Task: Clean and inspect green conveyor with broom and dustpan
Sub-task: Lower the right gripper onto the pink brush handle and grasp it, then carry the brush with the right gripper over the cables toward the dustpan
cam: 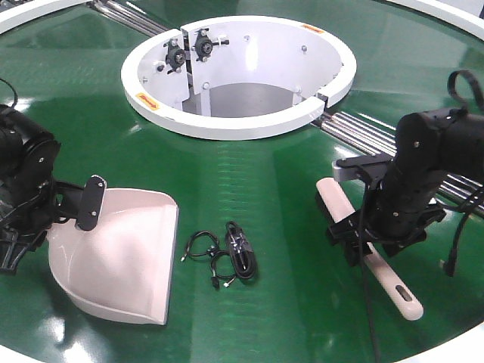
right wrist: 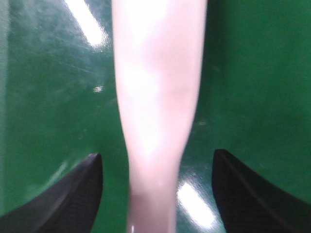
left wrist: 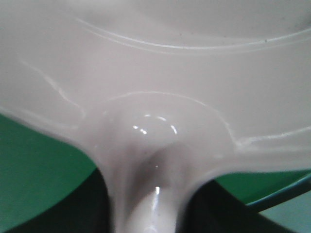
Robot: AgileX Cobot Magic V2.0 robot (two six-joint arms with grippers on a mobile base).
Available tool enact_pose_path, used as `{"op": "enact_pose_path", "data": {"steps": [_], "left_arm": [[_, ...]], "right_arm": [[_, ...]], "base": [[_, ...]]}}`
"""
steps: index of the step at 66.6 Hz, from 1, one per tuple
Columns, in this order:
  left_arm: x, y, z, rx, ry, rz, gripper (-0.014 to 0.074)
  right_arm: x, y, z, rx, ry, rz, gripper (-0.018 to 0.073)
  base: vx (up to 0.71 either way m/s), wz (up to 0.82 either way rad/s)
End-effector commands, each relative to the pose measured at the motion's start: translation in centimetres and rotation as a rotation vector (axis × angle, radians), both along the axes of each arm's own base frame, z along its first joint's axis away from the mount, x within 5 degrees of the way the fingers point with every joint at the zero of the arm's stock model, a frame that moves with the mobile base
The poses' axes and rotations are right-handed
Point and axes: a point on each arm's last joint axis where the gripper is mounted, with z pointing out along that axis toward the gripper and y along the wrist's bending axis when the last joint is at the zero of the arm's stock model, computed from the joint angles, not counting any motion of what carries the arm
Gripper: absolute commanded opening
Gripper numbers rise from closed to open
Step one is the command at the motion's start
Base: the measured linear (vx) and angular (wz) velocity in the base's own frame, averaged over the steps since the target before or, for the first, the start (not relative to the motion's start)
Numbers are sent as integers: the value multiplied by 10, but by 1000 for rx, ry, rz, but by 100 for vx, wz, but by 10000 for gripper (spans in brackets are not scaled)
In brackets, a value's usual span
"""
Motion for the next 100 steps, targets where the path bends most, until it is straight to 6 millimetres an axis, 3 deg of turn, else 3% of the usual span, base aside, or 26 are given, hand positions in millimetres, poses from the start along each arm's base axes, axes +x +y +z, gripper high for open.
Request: {"op": "enact_pose_path", "data": {"steps": [1, 22, 36, 56, 72, 83, 100], "left_arm": [[0, -1, 20, -6, -67, -9, -6], [0, -1, 20, -6, -67, -9, -6], [0, -1, 20, -6, -67, -9, -6], [0, -1, 20, -6, -67, -9, -6], [0, -1, 20, -6, -67, -9, -6], [0, -1, 20, -6, -67, -9, -6], [0, -1, 20, -6, -67, -9, -6]], "right_arm": [[5, 0, 11, 15, -42, -6, 471], [8, 0, -2, -3, -6, -9, 429], [8, -2, -4, -29, 2, 4, 274], [8, -2, -7, -31, 22, -8, -15], [-2, 8, 3, 26, 66, -36, -7], [-14, 33, 16, 39, 32, -41, -5], [-23, 75, 22, 34, 52, -59, -4]], "base": [[0, 0], [0, 0], [0, 0], [0, 0], [0, 0], [0, 0], [0, 0]]}}
